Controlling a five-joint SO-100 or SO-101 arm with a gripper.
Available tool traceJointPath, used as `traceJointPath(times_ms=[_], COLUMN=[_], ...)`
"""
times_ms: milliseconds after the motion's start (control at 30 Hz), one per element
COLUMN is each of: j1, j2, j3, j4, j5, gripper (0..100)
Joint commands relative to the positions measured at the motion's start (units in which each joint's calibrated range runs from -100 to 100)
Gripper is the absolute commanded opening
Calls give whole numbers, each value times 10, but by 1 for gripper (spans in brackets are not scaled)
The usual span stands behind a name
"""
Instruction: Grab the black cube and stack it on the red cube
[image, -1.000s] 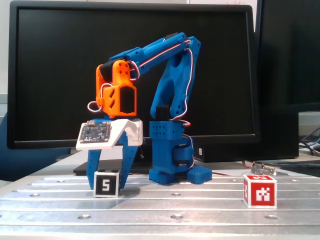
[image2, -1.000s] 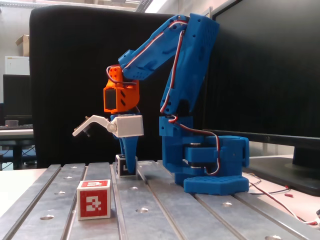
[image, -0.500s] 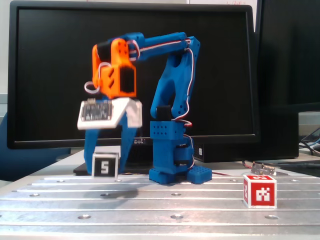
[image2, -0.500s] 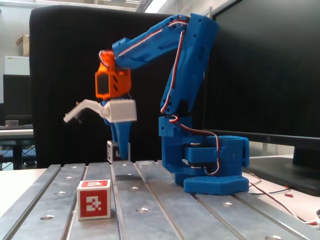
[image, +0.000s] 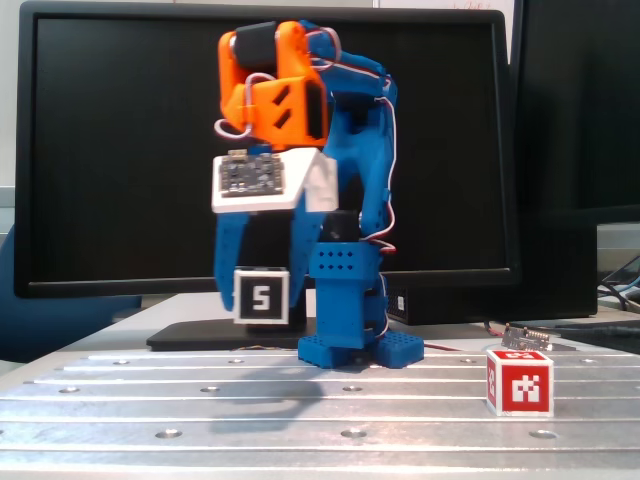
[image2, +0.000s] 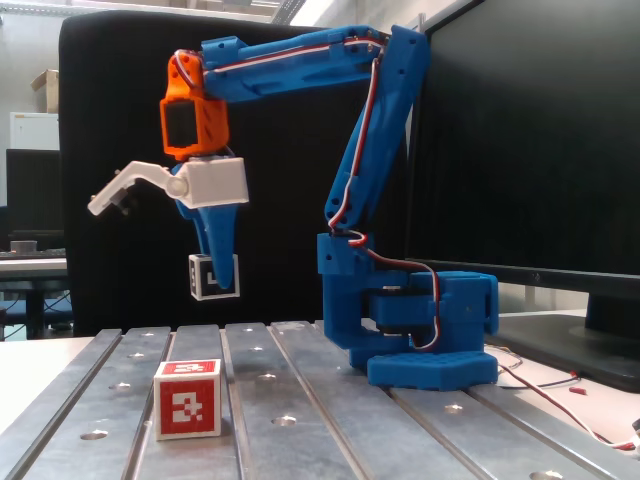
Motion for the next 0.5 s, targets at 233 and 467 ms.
traceJointPath(times_ms=[233,467], j1=[-170,-321], j2=[-47,-99], j3=[-24,6], j4=[4,1], j5=[-125,-239], gripper=[13,13])
